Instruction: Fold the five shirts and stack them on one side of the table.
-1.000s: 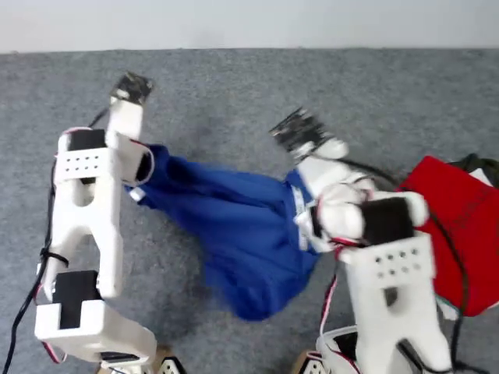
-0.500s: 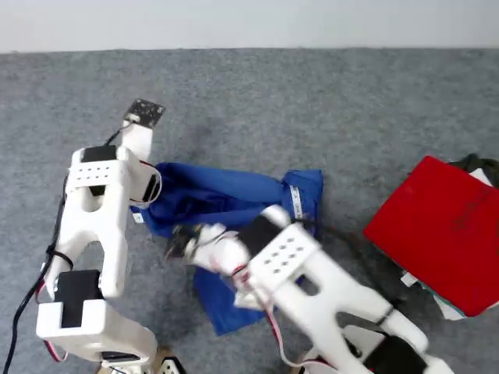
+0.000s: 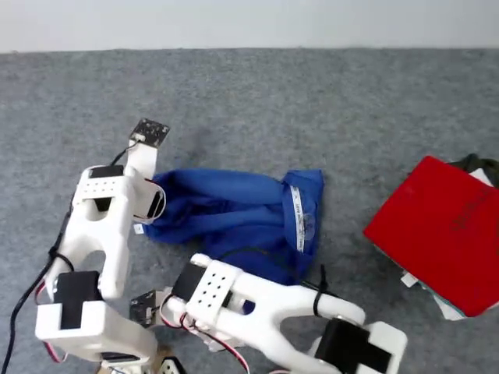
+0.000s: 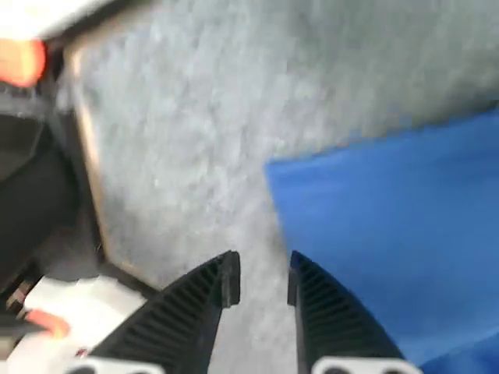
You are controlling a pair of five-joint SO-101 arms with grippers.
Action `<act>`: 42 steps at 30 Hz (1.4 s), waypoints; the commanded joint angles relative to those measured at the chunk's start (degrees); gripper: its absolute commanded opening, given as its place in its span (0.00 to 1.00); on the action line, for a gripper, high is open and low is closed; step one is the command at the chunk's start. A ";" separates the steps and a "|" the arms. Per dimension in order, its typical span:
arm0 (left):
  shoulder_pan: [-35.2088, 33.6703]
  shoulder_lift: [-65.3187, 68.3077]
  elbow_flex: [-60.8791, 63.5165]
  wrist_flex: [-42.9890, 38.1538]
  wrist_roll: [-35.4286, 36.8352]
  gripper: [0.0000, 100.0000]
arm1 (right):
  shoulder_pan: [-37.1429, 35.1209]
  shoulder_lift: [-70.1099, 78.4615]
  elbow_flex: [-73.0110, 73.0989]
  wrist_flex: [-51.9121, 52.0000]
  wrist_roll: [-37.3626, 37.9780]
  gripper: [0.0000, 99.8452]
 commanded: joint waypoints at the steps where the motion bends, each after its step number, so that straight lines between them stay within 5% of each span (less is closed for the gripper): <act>1: 0.44 -0.35 1.01 -2.29 0.26 0.11 | -2.33 1.80 -1.05 -4.62 -2.02 0.12; 10: 0.53 -0.35 4.53 -7.30 0.09 0.11 | 1.98 11.91 -1.14 -14.81 -4.40 0.12; 22: 0.35 -0.35 4.53 -7.21 0.00 0.11 | 3.30 12.97 -1.49 -10.59 -3.87 0.07; 24: 0.09 -0.62 4.18 -7.12 0.00 0.11 | 5.41 12.97 -1.49 -10.42 -1.67 0.00; 36: -2.55 -0.44 0.75 -4.04 0.18 0.11 | 26.51 12.35 -1.67 -7.25 0.00 0.01; 42: -2.55 -0.44 0.75 -4.04 0.18 0.11 | 30.64 7.60 -2.20 -5.49 -0.35 0.01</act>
